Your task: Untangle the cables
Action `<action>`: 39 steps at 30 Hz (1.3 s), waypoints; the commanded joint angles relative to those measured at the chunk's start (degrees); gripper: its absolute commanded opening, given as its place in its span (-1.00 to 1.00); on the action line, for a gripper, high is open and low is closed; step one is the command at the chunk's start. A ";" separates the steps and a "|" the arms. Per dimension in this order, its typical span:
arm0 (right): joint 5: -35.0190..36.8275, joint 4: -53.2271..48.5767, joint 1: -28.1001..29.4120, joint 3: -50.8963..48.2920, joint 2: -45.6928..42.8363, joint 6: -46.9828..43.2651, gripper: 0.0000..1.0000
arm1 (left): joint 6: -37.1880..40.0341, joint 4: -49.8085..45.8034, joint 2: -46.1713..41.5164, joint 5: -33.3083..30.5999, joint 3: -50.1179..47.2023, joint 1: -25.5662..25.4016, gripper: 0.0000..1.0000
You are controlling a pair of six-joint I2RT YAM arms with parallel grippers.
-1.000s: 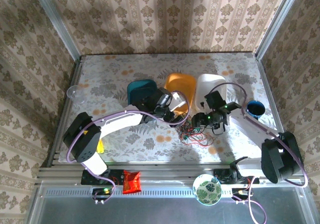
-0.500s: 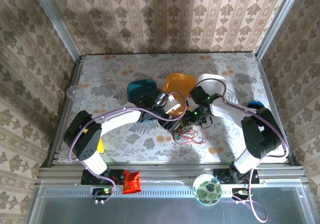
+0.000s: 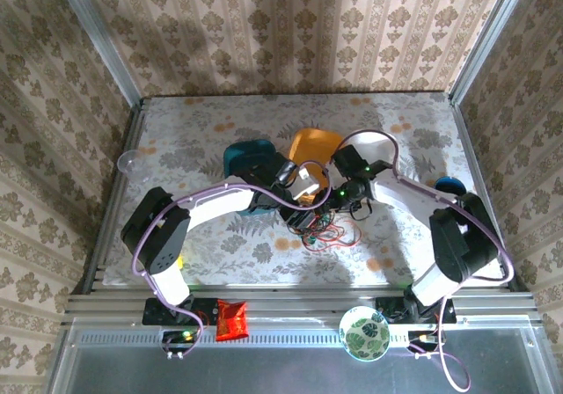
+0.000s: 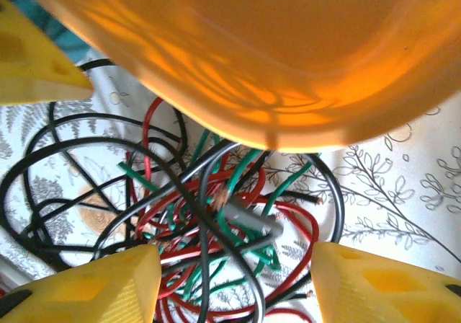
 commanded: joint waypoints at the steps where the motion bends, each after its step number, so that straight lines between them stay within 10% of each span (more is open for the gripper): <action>1: 1.00 -3.16 -0.27 -1.01 -4.28 -0.41 0.14 | 2.19 -1.08 1.17 -1.59 0.58 -0.69 0.56; 14: -2.10 -1.19 -0.29 -2.97 -0.82 -0.03 -0.32 | 3.01 0.17 1.87 -3.73 0.85 -1.71 0.54; 22: -1.40 -0.27 -0.26 -0.99 1.33 -0.56 -0.95 | 1.44 1.55 4.58 -8.70 2.99 -2.45 0.48; 39: 17.31 2.19 -6.13 -2.02 -26.54 7.85 -1.00 | -0.20 2.93 8.55 -12.72 3.05 -3.33 0.42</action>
